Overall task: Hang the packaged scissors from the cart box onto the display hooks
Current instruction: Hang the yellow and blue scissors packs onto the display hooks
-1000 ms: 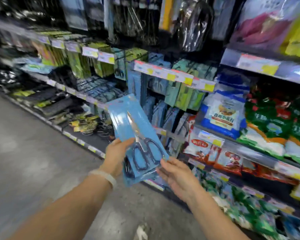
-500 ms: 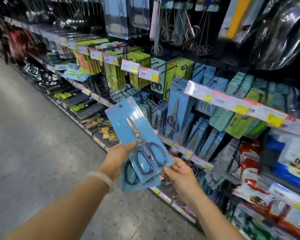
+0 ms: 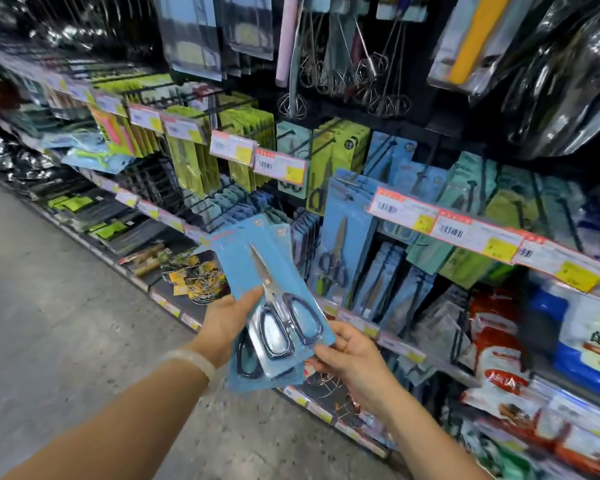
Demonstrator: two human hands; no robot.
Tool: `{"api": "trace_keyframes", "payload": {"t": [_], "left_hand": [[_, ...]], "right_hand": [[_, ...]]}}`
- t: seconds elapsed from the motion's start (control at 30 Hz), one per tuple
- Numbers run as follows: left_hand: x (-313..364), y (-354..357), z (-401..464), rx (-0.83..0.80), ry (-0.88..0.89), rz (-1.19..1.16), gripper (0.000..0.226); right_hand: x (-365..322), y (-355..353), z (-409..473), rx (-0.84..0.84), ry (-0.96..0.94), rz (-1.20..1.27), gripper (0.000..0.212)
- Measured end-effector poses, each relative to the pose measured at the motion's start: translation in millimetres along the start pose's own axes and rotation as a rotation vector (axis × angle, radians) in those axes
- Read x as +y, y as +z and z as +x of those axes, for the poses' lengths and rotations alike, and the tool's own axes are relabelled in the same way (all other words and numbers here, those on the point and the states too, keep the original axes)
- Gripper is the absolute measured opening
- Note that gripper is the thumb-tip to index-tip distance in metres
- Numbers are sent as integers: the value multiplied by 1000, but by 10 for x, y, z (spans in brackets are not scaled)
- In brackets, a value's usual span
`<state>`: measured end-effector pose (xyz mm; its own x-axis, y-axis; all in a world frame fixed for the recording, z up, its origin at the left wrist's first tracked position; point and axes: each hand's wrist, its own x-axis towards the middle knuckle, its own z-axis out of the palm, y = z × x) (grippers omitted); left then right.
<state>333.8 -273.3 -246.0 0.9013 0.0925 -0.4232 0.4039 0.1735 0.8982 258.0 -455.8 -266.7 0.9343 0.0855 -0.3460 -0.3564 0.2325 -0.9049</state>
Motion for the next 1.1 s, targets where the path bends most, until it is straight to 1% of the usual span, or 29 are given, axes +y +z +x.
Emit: {"api": "trace_keyframes", "payload": {"t": [0.1,0.17,0.27,0.3,0.37,0.4,0.47,0.53,0.57,0.63,0.67,0.7,0.77,0.83,0.87,1.0,1.1], "left_hand": [[25,-47,183,-38,4,41,6],[60,-108,301,-82,19,105,2],[129,-214,439,-180,48,229,14],[156,-236,483,-224,57,270,15],[200,-265,597,-308,99,350,11],[211,-275,649,-346,130,391,9],[218,-292,724,-423,171,459,10],[214,-326,769,-494,155,491,7],[222,-353,776,-520,140,504,12],[222,-423,847,-531,138,556,31],[229,-458,896,-523,128,568,32],[240,-485,938,-502,116,547,31],[264,-522,1014,-462,104,475,23],[302,-534,1082,-450,108,455,12],[322,-536,1101,-460,116,450,10],[327,-502,1110,-466,171,482,24],[352,-479,1075,-446,208,478,24]], "right_hand": [[0,61,109,0,56,-3,26],[-74,135,203,32,68,33,23],[-231,302,355,125,43,143,15],[-276,375,418,154,37,130,16],[-326,508,562,243,35,18,26],[-338,586,623,304,21,-3,25],[-313,719,707,411,-10,32,8],[-236,792,750,496,-2,82,7],[-184,805,764,541,-3,90,8],[-119,837,752,623,-31,75,11],[-105,835,737,667,-49,81,8],[-119,838,712,717,-62,83,6],[-119,779,698,797,-101,61,10],[-142,725,688,844,-133,32,11],[-146,686,698,863,-140,20,11],[-191,537,756,906,-139,20,12],[-246,443,827,910,-143,-16,11]]}}
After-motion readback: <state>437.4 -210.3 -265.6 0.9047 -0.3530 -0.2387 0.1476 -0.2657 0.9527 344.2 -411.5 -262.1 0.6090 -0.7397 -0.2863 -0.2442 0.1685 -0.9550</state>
